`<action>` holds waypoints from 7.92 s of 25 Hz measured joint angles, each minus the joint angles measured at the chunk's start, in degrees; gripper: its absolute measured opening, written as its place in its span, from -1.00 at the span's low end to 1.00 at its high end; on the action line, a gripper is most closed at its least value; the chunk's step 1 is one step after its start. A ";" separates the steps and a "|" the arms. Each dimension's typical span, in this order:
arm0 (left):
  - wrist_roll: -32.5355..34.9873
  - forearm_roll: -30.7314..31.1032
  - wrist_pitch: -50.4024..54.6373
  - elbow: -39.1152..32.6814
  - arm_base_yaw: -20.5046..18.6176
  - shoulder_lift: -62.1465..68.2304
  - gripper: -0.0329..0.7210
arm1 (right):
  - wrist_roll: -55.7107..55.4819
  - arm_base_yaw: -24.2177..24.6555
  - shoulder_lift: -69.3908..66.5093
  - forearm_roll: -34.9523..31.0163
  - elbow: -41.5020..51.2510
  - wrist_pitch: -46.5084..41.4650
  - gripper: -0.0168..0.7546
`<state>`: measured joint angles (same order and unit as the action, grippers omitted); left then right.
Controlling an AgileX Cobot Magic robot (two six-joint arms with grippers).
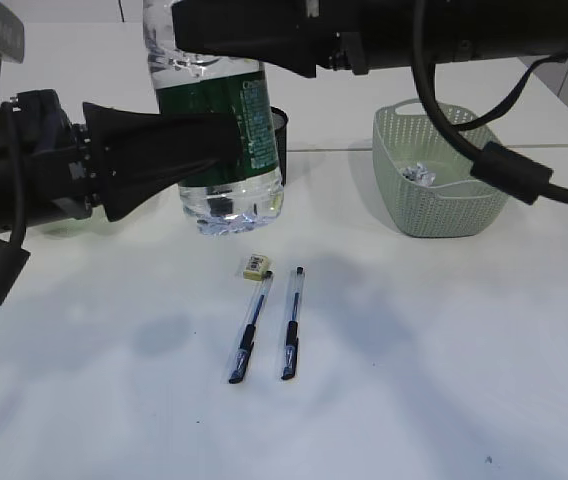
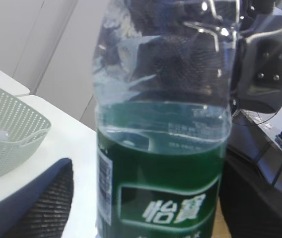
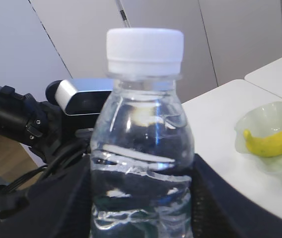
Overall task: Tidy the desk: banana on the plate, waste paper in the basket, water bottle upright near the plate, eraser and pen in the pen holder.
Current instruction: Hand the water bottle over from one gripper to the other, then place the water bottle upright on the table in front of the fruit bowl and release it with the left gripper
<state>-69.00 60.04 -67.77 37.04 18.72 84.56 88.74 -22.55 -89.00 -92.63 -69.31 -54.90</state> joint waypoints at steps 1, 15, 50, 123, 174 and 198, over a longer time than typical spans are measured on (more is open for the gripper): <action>0.00 0.00 0.00 0.00 0.03 0.00 0.80 | 0.09 -0.25 0.00 0.00 0.00 -0.10 0.03; 0.00 0.12 -1.17 0.00 0.38 0.00 0.73 | 0.21 -2.53 0.00 -0.47 0.00 0.12 0.03; 0.11 -2.83 -1.75 0.00 0.69 -0.67 0.22 | 0.00 -2.71 0.00 1.08 -0.32 0.60 0.03; 27.52 -3.61 7.58 -0.22 -15.74 2.75 0.12 | -83.84 -3.21 0.10 93.98 -0.79 -1.14 0.26; 51.63 -26.70 5.33 7.96 -10.42 34.80 0.11 | -83.96 -3.21 0.10 94.06 -0.79 -1.35 0.26; 52.12 -31.45 1.69 8.49 -10.42 39.99 0.23 | -83.96 -3.21 0.20 94.06 -0.79 -1.57 0.26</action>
<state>-16.88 28.59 -66.08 45.53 8.30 124.56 4.78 -25.76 -88.79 1.44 -70.10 -56.47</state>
